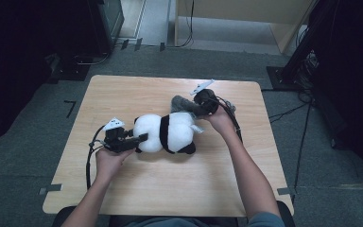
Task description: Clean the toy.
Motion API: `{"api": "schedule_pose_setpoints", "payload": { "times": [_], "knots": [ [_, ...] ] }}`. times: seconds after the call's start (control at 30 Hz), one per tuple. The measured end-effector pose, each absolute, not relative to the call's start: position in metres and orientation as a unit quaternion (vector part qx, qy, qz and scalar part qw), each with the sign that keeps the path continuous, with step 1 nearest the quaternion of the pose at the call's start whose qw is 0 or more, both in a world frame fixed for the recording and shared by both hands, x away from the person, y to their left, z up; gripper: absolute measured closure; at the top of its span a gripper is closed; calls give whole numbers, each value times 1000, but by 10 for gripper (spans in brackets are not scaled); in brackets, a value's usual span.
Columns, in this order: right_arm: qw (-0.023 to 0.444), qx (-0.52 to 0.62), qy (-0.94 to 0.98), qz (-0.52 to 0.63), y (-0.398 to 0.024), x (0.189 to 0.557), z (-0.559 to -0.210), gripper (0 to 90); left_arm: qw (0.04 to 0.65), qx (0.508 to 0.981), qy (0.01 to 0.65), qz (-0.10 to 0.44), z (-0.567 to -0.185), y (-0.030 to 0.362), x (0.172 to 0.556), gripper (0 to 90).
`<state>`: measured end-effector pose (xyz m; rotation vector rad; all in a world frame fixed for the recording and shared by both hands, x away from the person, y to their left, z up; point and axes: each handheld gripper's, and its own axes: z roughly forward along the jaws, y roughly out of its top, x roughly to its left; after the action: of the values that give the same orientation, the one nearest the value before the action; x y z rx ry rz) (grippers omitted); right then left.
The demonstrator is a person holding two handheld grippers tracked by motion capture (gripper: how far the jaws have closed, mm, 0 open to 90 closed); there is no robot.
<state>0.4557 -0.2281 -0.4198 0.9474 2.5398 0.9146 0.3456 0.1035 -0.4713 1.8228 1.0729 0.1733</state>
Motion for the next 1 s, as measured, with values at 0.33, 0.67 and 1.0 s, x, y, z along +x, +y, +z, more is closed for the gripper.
{"api": "schedule_pose_setpoints", "payload": {
  "times": [0.33, 0.67, 1.0],
  "knots": [
    [160, 316, 862, 363, -200, 455, -384, 742, 487, 749, 443, 73, -470, 102, 344, 447],
    [139, 261, 881, 370, -128, 457, -385, 742, 487, 749, 443, 74, -469, 102, 344, 446],
    [119, 233, 905, 335, -103, 453, -404, 743, 484, 748, 450, 71, -469, 101, 344, 448]
  ]
}}
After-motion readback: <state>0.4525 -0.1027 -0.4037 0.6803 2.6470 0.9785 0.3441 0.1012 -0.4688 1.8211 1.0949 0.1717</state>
